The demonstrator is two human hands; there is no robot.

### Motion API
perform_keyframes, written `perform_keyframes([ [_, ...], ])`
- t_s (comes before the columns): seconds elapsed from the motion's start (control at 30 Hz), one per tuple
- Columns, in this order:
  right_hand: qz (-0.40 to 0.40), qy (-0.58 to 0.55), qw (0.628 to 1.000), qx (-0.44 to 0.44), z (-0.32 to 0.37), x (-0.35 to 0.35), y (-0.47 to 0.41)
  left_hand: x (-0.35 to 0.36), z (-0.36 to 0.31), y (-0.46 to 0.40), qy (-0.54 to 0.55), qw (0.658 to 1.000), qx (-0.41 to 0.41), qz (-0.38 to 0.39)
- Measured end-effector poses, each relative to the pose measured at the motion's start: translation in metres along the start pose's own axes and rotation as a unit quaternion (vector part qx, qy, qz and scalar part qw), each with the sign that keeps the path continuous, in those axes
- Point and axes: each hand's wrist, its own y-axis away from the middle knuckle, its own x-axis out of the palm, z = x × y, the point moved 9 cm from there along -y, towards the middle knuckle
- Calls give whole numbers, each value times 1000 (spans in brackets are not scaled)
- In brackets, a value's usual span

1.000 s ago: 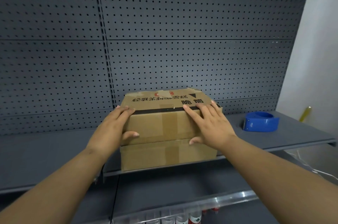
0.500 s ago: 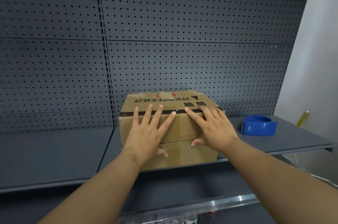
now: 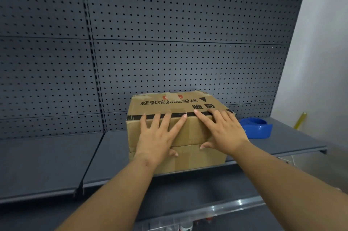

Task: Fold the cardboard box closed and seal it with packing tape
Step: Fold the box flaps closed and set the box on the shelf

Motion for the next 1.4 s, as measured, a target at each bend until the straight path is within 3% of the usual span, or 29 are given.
perform_keyframes([
  [0.77,-46,-21,998,-48,-24,5,7,-4,-32,-20,-12,996,-82,18],
  [1.23,-84,-89,989,-87,-29,13,10,1,-49,-29,-35,993,-73,-84],
  [1.4,-88,-147,984,-39,-50,11,7,1,-49,-31,-35,992,-98,-74],
])
